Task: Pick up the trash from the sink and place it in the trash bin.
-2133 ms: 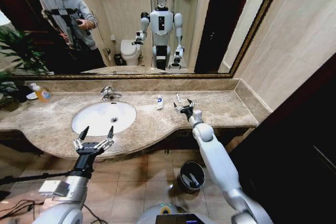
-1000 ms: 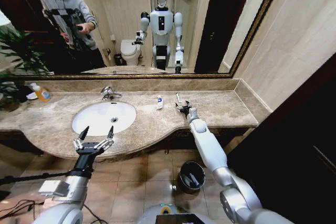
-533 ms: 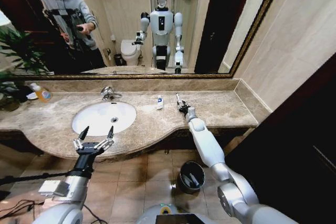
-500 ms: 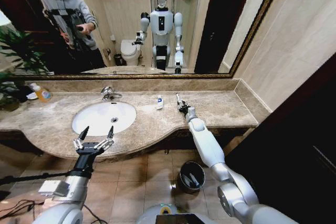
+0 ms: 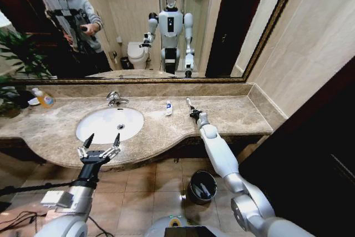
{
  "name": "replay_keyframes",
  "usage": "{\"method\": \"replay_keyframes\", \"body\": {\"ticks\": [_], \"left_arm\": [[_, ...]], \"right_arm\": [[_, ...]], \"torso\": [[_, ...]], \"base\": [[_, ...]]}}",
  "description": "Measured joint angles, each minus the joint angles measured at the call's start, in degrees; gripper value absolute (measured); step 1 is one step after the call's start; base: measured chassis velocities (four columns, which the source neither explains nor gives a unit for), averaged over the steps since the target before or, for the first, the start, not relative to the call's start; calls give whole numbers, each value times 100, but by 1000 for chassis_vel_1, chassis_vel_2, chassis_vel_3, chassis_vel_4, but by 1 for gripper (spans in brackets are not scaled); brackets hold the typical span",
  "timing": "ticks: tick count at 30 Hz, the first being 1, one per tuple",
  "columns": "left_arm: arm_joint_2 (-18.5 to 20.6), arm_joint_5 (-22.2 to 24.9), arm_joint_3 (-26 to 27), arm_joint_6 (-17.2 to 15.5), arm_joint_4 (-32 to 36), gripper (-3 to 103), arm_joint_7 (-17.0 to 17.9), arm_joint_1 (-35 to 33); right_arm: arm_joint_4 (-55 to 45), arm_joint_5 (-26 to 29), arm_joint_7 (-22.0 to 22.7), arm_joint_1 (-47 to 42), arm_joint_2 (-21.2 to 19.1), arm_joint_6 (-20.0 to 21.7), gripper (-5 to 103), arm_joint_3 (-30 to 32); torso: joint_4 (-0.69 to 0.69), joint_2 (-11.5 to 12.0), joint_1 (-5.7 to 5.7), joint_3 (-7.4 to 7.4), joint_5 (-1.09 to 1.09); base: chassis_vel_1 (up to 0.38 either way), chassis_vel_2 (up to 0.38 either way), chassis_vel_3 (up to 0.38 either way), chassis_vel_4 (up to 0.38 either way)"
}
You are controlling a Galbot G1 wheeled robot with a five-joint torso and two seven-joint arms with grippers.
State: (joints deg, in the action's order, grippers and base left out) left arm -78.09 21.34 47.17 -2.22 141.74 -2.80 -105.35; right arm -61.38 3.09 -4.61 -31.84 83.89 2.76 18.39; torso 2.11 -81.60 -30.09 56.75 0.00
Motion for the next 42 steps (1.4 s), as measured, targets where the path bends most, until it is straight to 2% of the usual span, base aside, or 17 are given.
{"method": "replay_keyframes", "body": {"ticks": [8, 15, 20, 21, 27, 34, 40, 42], "left_arm": [[0, 0, 0, 0, 0, 100, 0, 0], [0, 0, 0, 0, 0, 100, 0, 0], [1, 0, 0, 0, 0, 100, 0, 0], [1, 0, 0, 0, 0, 100, 0, 0], [0, 0, 0, 0, 0, 100, 0, 0], [0, 0, 0, 0, 0, 100, 0, 0], [0, 0, 0, 0, 0, 100, 0, 0], [0, 0, 0, 0, 0, 100, 0, 0]], "right_arm": [[-707, 181, 57, -264, -198, 250, 0, 1], [-1653, 409, 151, -909, -680, 368, 0, 63], [-2762, 677, 267, -1981, -1162, 491, 0, 344], [-2762, 677, 267, -1981, -1162, 491, 0, 344], [-3987, 811, 345, -3226, -1489, 503, 0, 765], [-4807, 765, 426, -4227, -1468, 448, 0, 1058], [-5097, 690, 442, -4571, -1370, 389, 0, 981], [-5203, 598, 442, -4876, -1271, 239, 0, 988]], "torso": [[0, 0, 0, -1, 1], [1, 0, 1, -1, 1], [0, 0, 1, -1, 1], [0, 0, 1, -1, 1], [0, 0, 2, -2, 2], [-2, 0, 2, -2, 1], [1, 1, 1, -1, 0], [1, 0, 0, -1, 0]], "base": [[0, 0, 0, 0], [0, 0, 0, 0], [0, 0, 0, 0], [0, 0, 0, 0], [0, 0, 0, 0], [0, 0, 0, 0], [0, 0, 0, 0], [0, 0, 0, 0]]}}
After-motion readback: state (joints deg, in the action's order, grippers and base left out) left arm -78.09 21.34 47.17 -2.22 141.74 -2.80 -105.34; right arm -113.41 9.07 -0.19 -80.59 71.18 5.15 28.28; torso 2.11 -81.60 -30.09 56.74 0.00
